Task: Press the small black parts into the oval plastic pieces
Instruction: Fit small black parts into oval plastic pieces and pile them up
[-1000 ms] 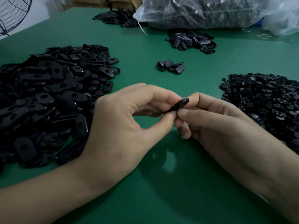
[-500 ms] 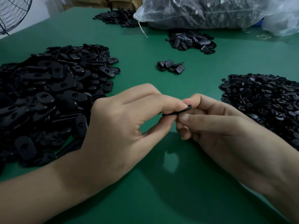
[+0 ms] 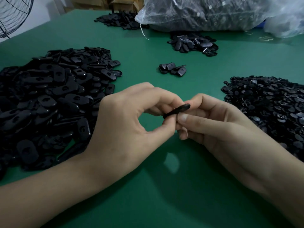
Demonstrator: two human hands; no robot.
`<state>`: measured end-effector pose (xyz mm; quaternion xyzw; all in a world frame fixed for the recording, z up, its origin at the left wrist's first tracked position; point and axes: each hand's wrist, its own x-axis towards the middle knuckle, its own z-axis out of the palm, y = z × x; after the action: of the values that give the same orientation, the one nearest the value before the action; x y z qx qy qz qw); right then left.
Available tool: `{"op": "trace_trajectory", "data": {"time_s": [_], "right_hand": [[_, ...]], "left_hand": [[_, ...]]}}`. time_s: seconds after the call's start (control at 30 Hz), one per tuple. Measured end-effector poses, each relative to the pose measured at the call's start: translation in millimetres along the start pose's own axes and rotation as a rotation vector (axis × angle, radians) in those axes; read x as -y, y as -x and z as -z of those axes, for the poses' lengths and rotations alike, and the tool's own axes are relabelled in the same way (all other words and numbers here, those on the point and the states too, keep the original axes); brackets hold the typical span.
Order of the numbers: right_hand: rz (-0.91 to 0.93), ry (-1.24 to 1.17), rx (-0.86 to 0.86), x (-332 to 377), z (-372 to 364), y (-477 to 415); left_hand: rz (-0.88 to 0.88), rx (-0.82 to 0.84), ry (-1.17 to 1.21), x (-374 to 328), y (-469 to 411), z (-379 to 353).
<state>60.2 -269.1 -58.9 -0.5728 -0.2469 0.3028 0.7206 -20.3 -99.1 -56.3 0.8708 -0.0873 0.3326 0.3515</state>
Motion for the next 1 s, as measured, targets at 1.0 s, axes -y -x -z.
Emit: {"op": "trace_trajectory", "data": {"time_s": [1.0], "right_hand": [[0.072, 0.310, -0.168, -6.5, 9.0, -10.8]], "left_hand": [[0.113, 0.322, 0.005, 31.7, -42.2, 17.0]]}}
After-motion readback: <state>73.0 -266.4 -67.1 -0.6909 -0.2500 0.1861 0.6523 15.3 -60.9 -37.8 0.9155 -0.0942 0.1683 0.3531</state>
